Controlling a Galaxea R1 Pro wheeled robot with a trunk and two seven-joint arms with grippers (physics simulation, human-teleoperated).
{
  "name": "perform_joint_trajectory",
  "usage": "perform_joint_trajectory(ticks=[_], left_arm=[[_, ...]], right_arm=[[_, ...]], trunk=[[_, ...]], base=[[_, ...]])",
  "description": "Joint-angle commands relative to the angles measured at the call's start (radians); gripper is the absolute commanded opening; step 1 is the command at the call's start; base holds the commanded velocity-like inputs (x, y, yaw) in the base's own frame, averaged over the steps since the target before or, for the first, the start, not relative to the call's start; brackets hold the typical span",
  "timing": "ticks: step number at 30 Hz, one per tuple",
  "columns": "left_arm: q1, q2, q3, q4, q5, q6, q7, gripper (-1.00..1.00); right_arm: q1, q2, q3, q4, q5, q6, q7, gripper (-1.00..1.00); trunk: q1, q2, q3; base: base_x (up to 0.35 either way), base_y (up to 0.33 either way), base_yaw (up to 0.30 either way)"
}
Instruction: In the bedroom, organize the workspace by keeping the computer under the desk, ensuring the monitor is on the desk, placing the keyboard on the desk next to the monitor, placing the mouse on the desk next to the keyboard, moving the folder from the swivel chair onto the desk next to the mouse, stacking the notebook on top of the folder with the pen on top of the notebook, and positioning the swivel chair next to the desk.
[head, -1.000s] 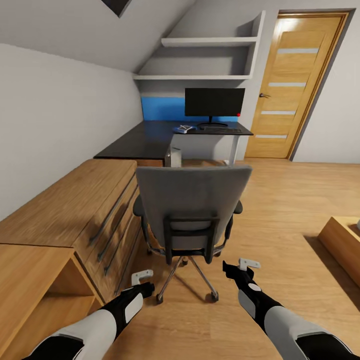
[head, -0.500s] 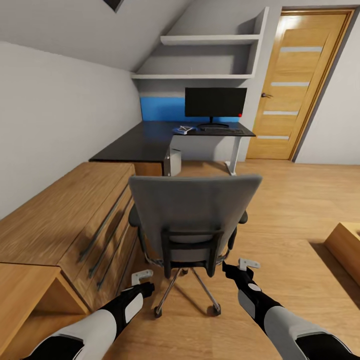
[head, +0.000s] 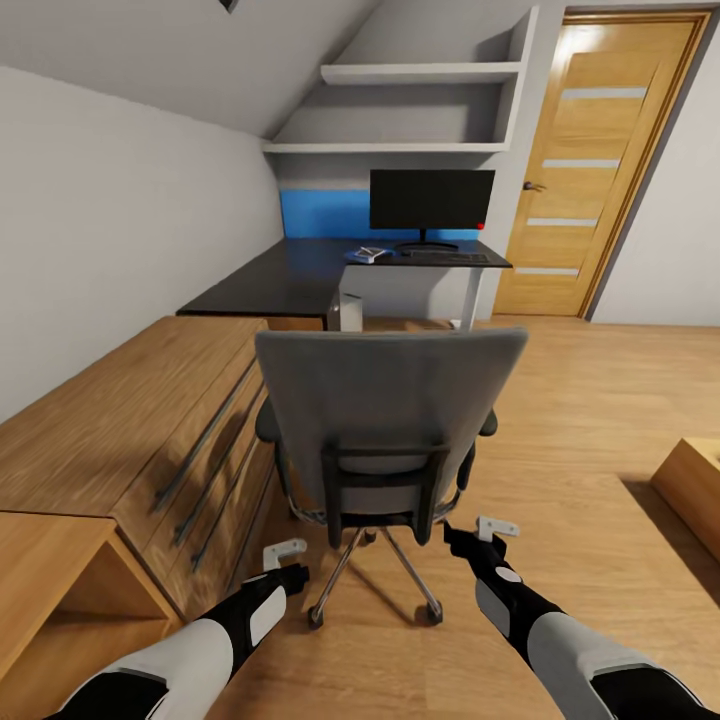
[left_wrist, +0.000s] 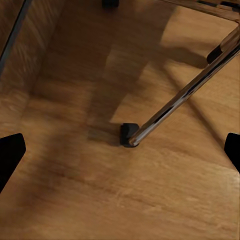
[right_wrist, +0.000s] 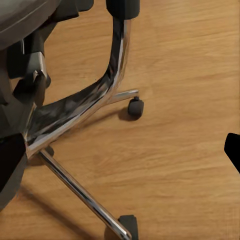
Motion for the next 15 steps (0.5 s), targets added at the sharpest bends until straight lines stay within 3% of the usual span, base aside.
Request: perform_joint_trajectory(ticks=[1,15], left_arm=[[0.0,0.0,-0.009,-0.002,0.007,0.006,0.006,1.0],[0.0,-0.001,-0.009,-0.003,0.007,0.006,0.007,1.0]], right_arm=[[-0.001,0.0,0.009,0.001,-0.008,-0.003,-0.005,1.0],[0.0,-0.002,0.008,0.001,-0.009,-0.009,-0.005,1.0]], trunk=[[0.004,-0.008,-0.004],[0.057,-0.106,-0.048]], base=[[0.0,0.0,0.0],[0.0,0.0,0.0]])
